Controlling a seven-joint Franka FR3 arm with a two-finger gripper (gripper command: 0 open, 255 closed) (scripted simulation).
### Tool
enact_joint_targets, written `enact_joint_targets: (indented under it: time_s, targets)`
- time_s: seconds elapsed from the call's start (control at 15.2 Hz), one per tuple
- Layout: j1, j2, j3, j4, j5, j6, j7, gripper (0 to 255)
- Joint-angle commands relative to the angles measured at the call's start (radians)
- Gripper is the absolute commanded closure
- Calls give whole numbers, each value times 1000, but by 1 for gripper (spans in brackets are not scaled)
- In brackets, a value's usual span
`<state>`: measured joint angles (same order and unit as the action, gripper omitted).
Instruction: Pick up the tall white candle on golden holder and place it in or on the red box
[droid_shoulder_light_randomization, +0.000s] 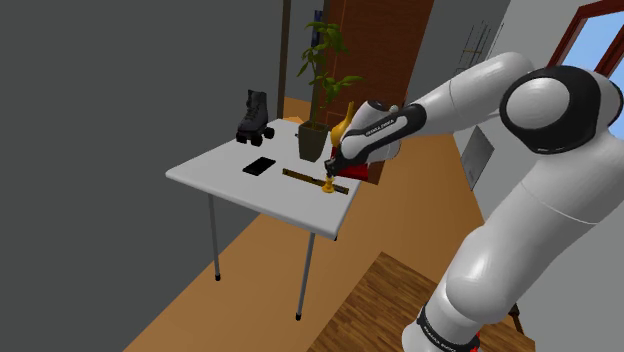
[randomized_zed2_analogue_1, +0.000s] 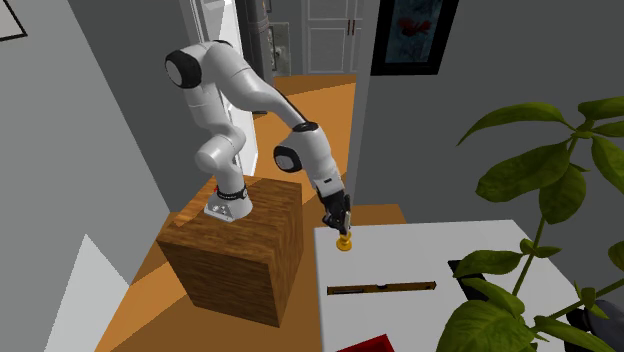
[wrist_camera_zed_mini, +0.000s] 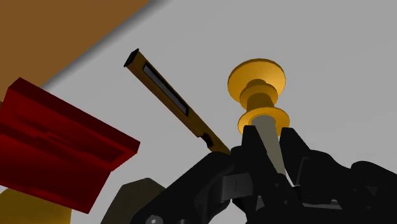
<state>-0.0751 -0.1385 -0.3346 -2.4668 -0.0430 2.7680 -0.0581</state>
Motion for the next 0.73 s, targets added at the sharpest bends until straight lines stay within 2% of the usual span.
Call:
enact_joint_targets:
  time_s: [0.0, 0.66]
  targets:
    - [-3, -18, 6, 12, -13, -30, 12, 255]
    - [-14, -97, 23, 81, -45, -176, 37, 255]
